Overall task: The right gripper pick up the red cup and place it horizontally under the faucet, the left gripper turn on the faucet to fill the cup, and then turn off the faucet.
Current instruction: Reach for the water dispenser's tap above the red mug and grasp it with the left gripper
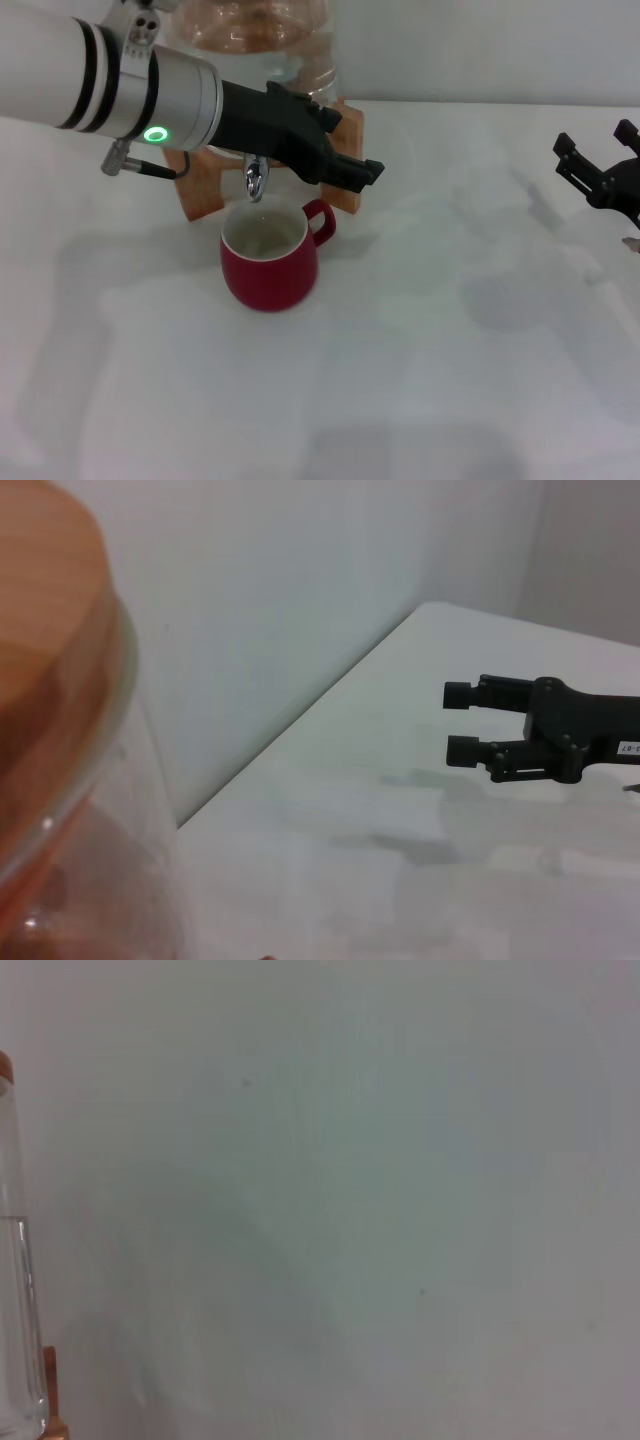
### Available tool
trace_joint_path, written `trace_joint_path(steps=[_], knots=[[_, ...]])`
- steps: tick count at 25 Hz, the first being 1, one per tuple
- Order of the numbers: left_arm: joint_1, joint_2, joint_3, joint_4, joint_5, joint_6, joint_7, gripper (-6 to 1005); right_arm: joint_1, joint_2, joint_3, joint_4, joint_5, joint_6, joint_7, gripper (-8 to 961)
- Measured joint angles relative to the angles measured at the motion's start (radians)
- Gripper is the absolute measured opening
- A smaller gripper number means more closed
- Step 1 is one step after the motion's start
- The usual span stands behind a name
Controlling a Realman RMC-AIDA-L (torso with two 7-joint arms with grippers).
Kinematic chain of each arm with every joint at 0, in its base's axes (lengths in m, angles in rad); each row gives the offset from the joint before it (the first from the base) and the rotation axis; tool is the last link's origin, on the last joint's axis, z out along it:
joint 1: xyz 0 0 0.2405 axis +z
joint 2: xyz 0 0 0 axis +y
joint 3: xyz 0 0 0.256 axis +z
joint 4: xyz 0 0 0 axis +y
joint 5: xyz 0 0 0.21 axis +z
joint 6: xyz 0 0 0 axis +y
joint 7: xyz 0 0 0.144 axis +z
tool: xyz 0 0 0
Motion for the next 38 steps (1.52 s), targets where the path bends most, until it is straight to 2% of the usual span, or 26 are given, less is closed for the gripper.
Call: trace_joint_path(steps=[38], knots=[[0.020, -0.003, -0.003, 0.008, 0.040, -0.050, -0.030, 860, -0.022, 0.004, 0.011, 0.019, 0.002, -0.002, -0.001, 870]])
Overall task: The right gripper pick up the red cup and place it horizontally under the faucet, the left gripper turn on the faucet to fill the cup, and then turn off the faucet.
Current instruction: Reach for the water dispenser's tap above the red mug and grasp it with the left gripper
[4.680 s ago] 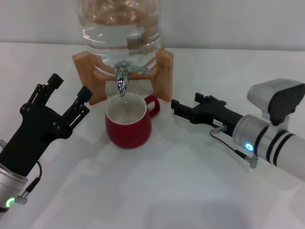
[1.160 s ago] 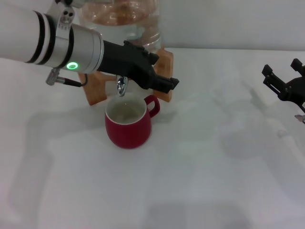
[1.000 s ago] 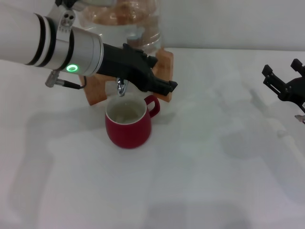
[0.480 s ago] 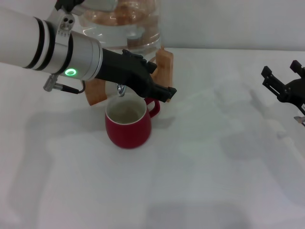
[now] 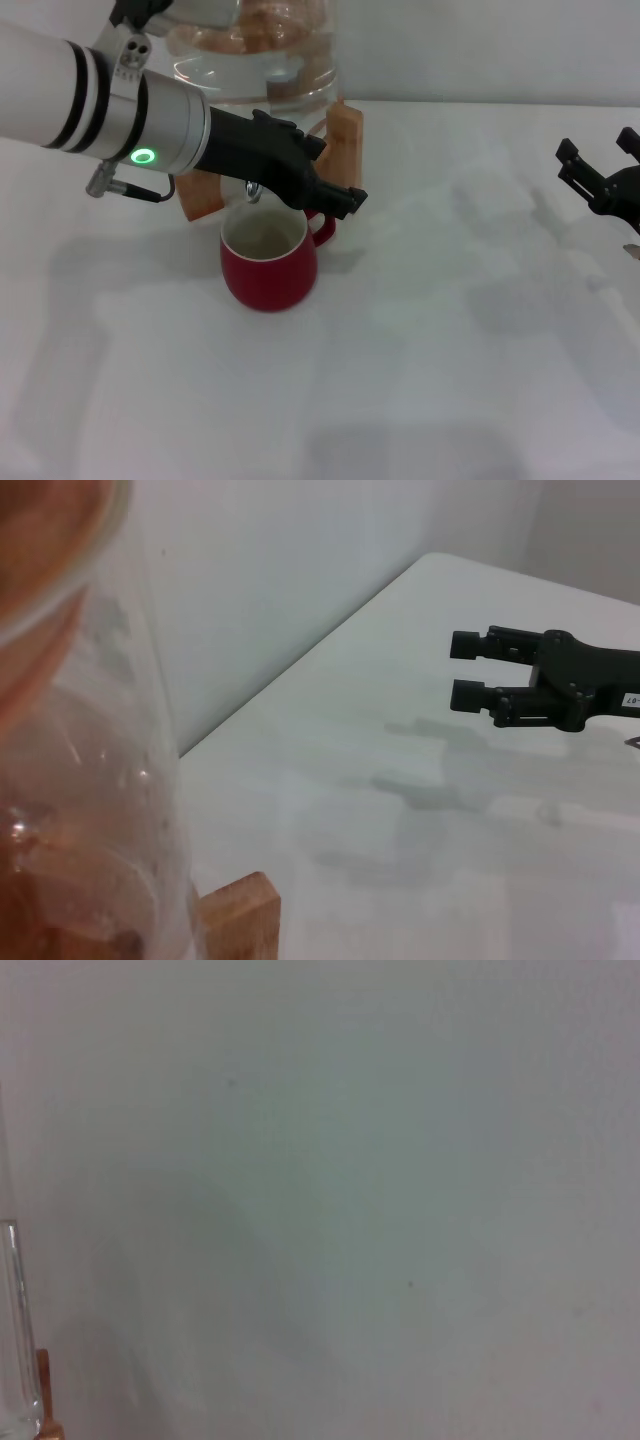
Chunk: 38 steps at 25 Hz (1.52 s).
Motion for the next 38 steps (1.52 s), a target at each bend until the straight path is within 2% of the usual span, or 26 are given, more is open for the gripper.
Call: trace_joint_path(steps=[16, 22, 38], knots=[[0.012, 0.000, 0.003, 0.025, -0.002, -0.025, -0.007, 860, -0.001, 0.000, 0.000, 0.003, 0.010, -0.002, -0.002, 869], [0.045, -0.001, 0.002, 0.068, -0.002, -0.030, -0.007, 859, -0.001, 0.001, 0.000, 0.003, 0.010, -0.002, 0.000, 869], [0.055, -0.003, 0.005, 0.071, -0.005, -0.029, -0.004, 859, -0.001, 0.002, 0.000, 0.005, 0.010, -0.001, 0.001, 869]])
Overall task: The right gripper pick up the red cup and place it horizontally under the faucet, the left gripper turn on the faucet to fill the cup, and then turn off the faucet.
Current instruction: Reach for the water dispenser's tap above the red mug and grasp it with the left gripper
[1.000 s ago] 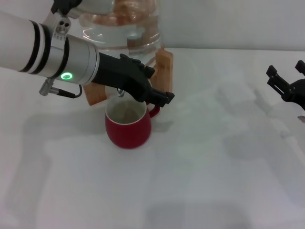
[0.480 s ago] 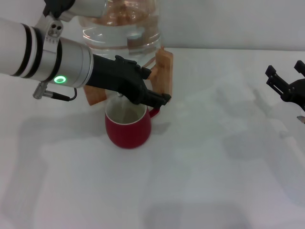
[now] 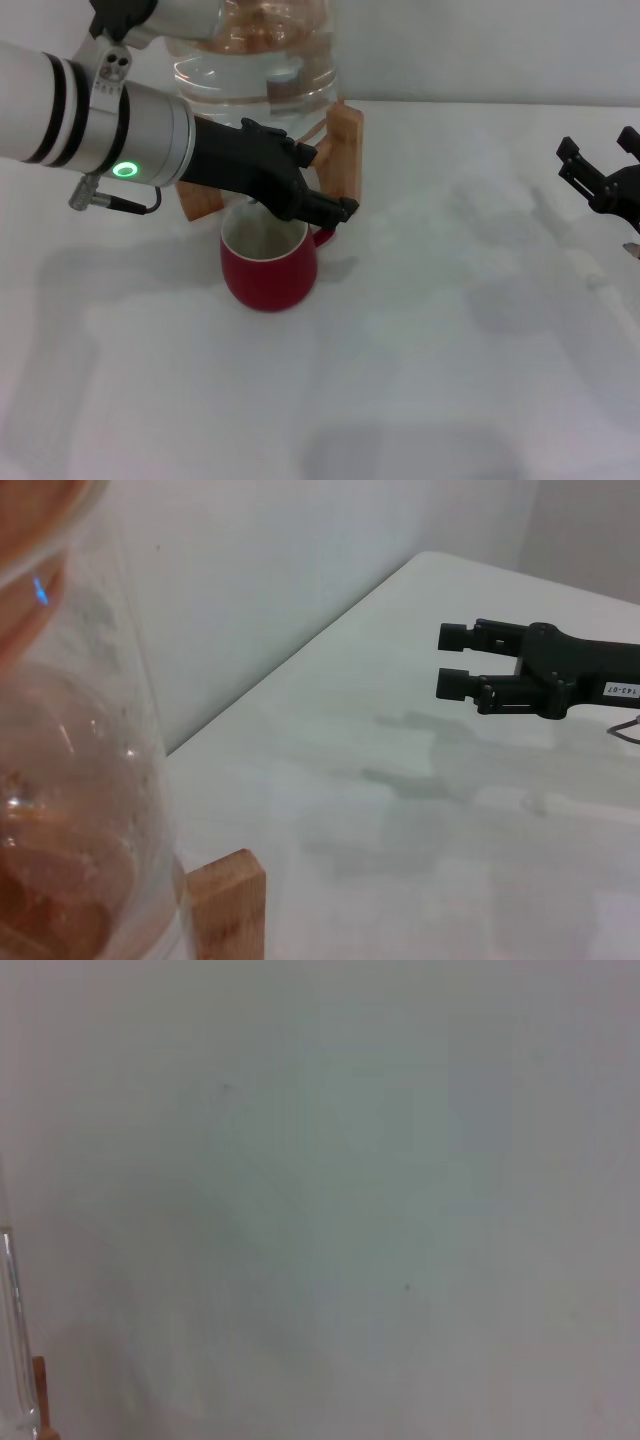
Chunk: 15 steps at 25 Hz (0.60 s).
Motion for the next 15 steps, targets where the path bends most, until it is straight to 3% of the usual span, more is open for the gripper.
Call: trace_joint_path(steps=[15], knots=[[0.006, 0.000, -0.007, 0.001, -0.046, 0.020, 0.034, 859, -0.003, 0.000, 0.000, 0.000, -0.001, 0.000, 0.000, 870]])
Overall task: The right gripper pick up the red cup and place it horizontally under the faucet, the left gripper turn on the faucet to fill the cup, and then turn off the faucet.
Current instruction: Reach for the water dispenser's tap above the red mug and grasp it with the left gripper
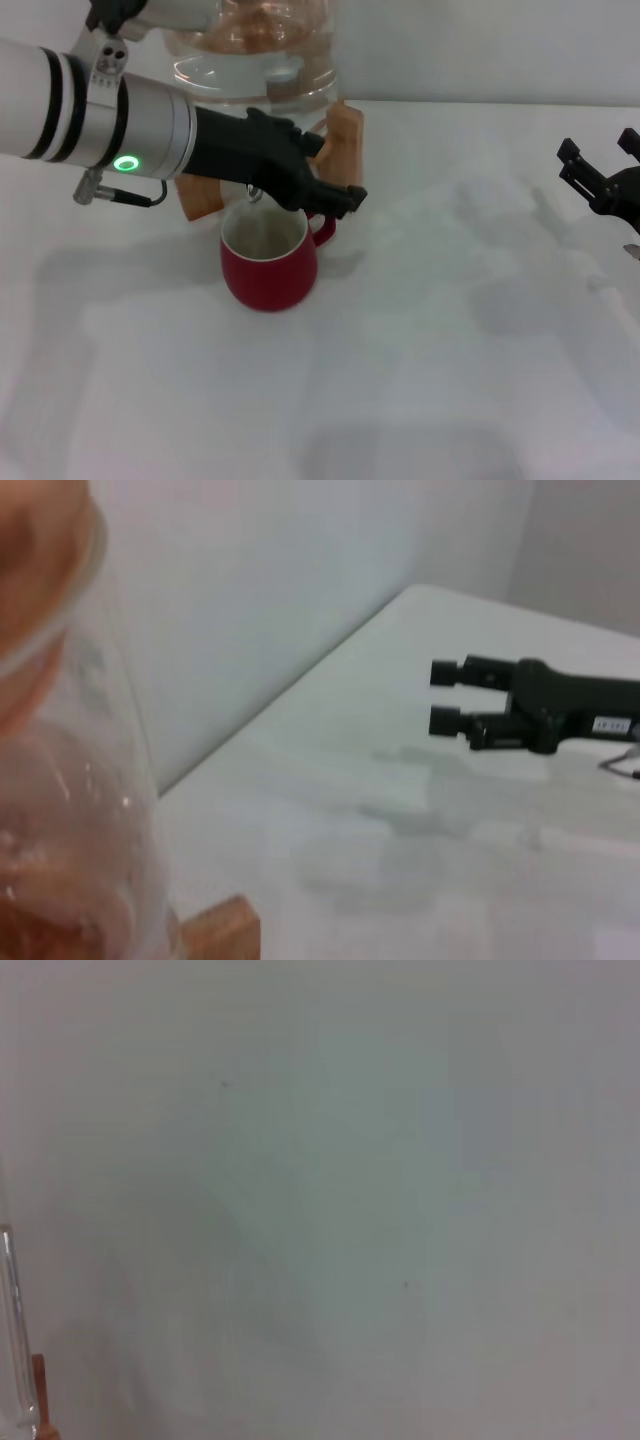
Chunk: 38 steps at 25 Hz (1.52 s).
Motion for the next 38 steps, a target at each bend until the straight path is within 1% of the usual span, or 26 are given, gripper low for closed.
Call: trace_joint_path(steps=[7, 9, 13, 19, 23, 26, 38], knots=[[0.019, -0.001, -0.002, 0.000, -0.060, 0.048, 0.044, 859, 0.000, 0.000, 0.000, 0.000, 0.001, 0.000, 0.000, 869], [0.034, -0.001, 0.001, 0.001, -0.101, 0.068, 0.074, 859, 0.000, 0.000, 0.000, 0.000, 0.001, 0.000, 0.000, 869], [0.050, -0.002, 0.002, 0.002, -0.158, 0.064, 0.106, 858, 0.000, -0.002, 0.000, -0.001, 0.002, 0.000, 0.000, 869], [0.086, -0.002, 0.005, 0.002, -0.173, 0.050, 0.111, 858, 0.003, -0.003, 0.000, -0.005, 0.003, -0.010, 0.000, 869], [0.130, -0.002, 0.008, 0.002, -0.216, 0.048, 0.127, 858, 0.003, -0.003, 0.000, -0.006, 0.003, -0.012, 0.000, 870], [0.151, -0.002, 0.011, 0.002, -0.224, 0.047, 0.129, 858, 0.002, -0.004, 0.000, -0.005, 0.003, -0.012, 0.000, 870], [0.175, -0.002, 0.019, 0.003, -0.226, 0.019, 0.131, 858, 0.000, -0.003, 0.000, -0.007, 0.003, -0.012, 0.000, 870]])
